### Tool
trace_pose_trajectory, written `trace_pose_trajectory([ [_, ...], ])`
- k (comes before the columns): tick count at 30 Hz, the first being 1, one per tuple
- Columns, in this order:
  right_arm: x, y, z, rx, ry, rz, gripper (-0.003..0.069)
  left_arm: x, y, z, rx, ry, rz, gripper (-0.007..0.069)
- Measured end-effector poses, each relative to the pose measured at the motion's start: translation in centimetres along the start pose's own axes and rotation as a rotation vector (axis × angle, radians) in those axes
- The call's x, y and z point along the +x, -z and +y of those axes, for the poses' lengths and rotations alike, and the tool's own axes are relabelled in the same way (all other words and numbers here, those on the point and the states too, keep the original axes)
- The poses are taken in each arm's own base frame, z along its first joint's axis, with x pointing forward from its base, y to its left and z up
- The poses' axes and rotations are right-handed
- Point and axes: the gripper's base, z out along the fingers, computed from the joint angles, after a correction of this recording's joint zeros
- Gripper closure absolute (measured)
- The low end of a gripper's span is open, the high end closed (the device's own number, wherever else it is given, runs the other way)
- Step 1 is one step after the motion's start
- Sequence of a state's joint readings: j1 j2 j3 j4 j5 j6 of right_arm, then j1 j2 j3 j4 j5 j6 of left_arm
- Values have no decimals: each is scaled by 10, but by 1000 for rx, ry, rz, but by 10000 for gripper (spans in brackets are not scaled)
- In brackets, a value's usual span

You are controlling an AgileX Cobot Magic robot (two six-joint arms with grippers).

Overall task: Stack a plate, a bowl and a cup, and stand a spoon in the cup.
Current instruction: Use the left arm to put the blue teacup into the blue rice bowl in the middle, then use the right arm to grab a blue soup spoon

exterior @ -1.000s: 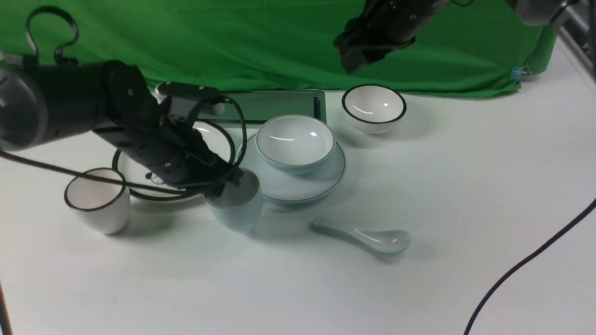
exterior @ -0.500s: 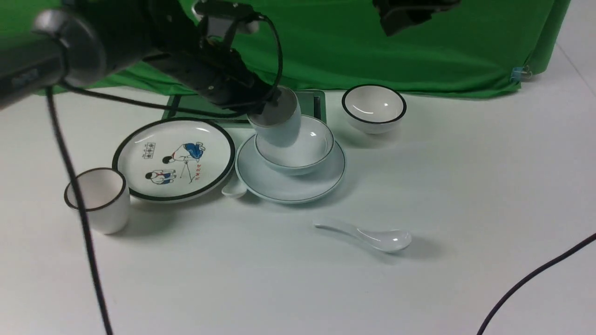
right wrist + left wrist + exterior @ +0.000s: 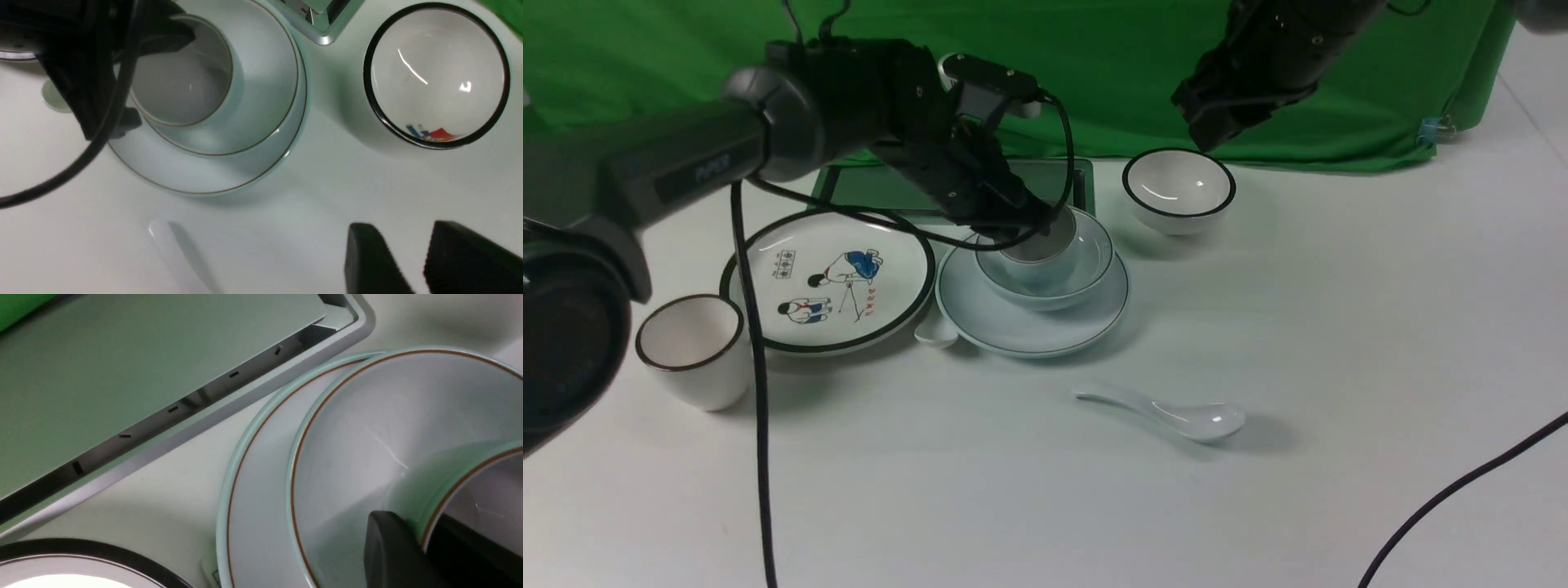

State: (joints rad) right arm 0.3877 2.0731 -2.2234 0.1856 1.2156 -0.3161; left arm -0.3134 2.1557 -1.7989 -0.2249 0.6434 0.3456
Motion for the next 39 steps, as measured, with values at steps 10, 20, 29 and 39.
trace_pose_trajectory([
  [10, -2, 22, 6, -31, -7, -55, 242, -6, 14, -2, -7, 8, -11, 223],
  [20, 26, 17, 20, -76, 118, 49, 233, -10, 172, 30, -122, 71, -54, 354],
  [29, 61, -97, 86, -190, 355, 258, 130, 120, 274, 32, -212, 408, -230, 658],
  [39, 76, -169, 100, -194, 391, 330, 202, 199, 298, -13, -266, 394, -325, 664],
])
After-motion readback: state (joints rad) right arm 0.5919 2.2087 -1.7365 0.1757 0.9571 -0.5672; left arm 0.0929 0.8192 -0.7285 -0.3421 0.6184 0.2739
